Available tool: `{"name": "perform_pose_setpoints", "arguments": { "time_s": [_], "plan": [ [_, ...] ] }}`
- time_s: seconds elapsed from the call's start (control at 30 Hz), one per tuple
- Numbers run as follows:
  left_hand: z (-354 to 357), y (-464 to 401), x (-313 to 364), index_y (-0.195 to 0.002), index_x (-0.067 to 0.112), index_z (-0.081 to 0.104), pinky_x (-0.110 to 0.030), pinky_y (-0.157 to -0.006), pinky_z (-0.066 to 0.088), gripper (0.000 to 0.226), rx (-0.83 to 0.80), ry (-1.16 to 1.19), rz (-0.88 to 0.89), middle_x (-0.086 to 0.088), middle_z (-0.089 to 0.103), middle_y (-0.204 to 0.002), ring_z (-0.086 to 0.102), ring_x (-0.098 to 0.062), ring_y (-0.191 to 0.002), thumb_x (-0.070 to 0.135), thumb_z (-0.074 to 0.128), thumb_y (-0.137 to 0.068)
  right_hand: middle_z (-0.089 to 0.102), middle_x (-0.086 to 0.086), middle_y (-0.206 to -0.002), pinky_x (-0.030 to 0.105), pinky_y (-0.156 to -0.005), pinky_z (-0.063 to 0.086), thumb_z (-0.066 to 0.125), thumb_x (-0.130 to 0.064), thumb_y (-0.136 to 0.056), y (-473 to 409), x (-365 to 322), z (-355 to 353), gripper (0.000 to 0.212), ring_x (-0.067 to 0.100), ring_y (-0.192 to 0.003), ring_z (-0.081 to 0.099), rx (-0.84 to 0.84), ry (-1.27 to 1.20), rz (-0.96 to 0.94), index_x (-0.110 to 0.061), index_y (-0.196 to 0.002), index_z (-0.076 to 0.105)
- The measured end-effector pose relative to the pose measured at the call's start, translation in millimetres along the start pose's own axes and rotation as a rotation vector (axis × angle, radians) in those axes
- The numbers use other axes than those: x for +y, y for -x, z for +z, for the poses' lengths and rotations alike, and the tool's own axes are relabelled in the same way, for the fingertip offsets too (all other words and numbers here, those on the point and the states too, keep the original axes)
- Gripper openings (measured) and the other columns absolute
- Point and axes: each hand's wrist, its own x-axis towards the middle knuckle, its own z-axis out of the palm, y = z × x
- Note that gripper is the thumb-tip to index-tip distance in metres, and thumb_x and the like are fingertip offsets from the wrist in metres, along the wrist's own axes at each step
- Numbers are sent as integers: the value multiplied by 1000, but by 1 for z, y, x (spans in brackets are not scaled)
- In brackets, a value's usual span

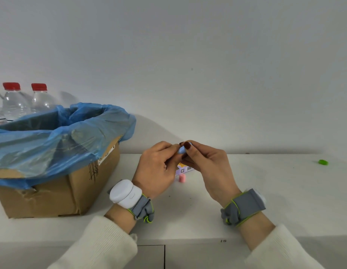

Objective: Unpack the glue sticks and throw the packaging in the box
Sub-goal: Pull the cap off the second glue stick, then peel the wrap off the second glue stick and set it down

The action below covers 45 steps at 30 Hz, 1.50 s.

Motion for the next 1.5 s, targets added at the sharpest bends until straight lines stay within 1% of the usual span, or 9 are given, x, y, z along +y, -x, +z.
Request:
{"name": "perform_pose_setpoints", "arguments": {
  "time_s": [0.2, 0.47, 0.53, 0.6, 0.8, 1.03, 1.2, 1.33, 1.5],
  "plan": [
    [-5, 2, -9, -85, 10, 73, -32, -58, 54, 21, 83, 150, -150, -9, 65, -66, 61, -21, -57, 24, 58, -88, 78, 14, -83, 29, -77, 60, 60, -14, -93, -9, -17, -21, 12, 25, -82, 76, 254, -296, 40, -7, -94, 70],
    [1, -1, -3, -93, 14, 73, -14, -64, 47, 16, 113, 158, -125, -1, 67, -73, 61, -7, -68, 23, 61, -89, 77, 2, -83, 9, -66, 46, 65, -27, -90, -8, -8, -51, 16, 10, -75, 71, 86, 579, 122, -16, -85, 75],
    [1, 0, -4, -90, 22, 73, -10, -65, 44, 11, 118, 193, -144, 1, 66, -67, 58, 0, -66, 25, 63, -88, 57, -6, -57, 15, -51, 35, 65, -31, -88, -5, -3, -60, 19, 6, -51, 46, 35, 828, 150, -17, -78, 73],
    [2, 0, -2, -89, 28, 70, -9, -66, 43, 7, 104, 230, -162, -1, 65, -55, 57, 2, -65, 30, 63, -87, 43, 4, -58, 19, -46, 26, 65, -30, -86, -3, 3, -63, 24, 8, -51, 29, -24, 918, 206, -7, -79, 69],
    [7, 3, -5, -87, 33, 71, -16, -67, 49, 10, 39, 310, -233, -4, 65, -47, 58, -5, -57, 42, 65, -84, 76, -1, -90, -1, -59, 42, 77, -19, -78, -2, 4, -63, 17, 9, -83, 69, 4, 917, 259, -16, -94, 78],
    [9, 4, -5, -89, 24, 74, -20, -74, 55, 13, 22, 409, -317, -8, 67, -51, 66, -23, -54, 32, 72, -79, 72, -12, -74, -1, -54, 39, 79, -20, -72, -2, 7, -61, 12, -9, -57, 59, -41, 965, 216, -24, -84, 77],
    [9, 4, -4, -92, 18, 75, -28, -73, 56, 15, 11, 390, -323, 1, 68, -67, 68, -17, -63, 26, 74, -79, 62, -25, -64, 1, -49, 37, 81, -28, -70, 0, 7, -60, 13, -14, -54, 55, -49, 980, 222, -26, -83, 77],
    [9, 4, -1, -88, 24, 75, -27, -63, 55, 10, -14, 391, -336, 0, 67, -76, 66, -17, -61, 23, 75, -78, 65, -23, -95, 4, -56, 37, 77, -44, -67, 1, 3, -54, 34, -7, -70, 54, -50, 1020, 168, -37, -100, 70],
    [5, 3, 3, -87, 35, 74, -16, -55, 54, 18, -47, 476, -445, 8, 75, -80, 67, -20, -75, 38, 77, -70, 70, -25, -89, 5, -60, 40, 79, -57, -56, 3, -6, -38, 38, 0, -68, 55, -155, 754, 82, -37, -86, 68]
  ]
}}
